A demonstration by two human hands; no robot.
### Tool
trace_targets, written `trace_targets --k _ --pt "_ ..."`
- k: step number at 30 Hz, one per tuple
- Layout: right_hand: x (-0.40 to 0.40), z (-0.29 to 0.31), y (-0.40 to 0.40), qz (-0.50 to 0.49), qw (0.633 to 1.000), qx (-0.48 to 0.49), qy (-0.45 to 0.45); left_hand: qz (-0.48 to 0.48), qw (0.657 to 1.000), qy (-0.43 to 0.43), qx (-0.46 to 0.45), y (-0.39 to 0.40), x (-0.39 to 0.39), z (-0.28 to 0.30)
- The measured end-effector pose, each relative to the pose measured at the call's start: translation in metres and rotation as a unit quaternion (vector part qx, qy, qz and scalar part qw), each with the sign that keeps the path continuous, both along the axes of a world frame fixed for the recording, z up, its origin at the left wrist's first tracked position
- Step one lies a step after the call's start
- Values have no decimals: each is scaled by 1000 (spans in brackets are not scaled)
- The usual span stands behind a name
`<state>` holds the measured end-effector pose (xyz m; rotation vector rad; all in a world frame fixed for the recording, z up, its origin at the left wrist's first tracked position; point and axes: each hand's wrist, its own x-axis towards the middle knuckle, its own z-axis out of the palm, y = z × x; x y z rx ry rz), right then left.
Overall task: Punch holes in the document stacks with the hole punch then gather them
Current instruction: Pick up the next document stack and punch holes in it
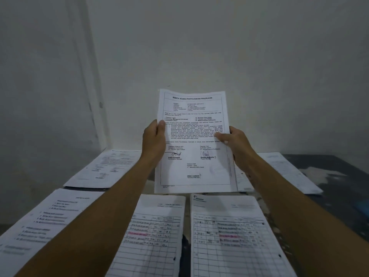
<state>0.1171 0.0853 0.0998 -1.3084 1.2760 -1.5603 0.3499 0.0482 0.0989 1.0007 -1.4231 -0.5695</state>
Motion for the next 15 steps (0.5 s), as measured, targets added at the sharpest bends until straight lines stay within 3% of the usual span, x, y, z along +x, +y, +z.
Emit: trace_targets --k 9,15 --pt "-79 1 55 -60 997 48 12 -55 998 15 19 26 -84 -9" --pt "-145 -9 87 -141 982 77 98 -92 994 6 52 43 -144 -21"
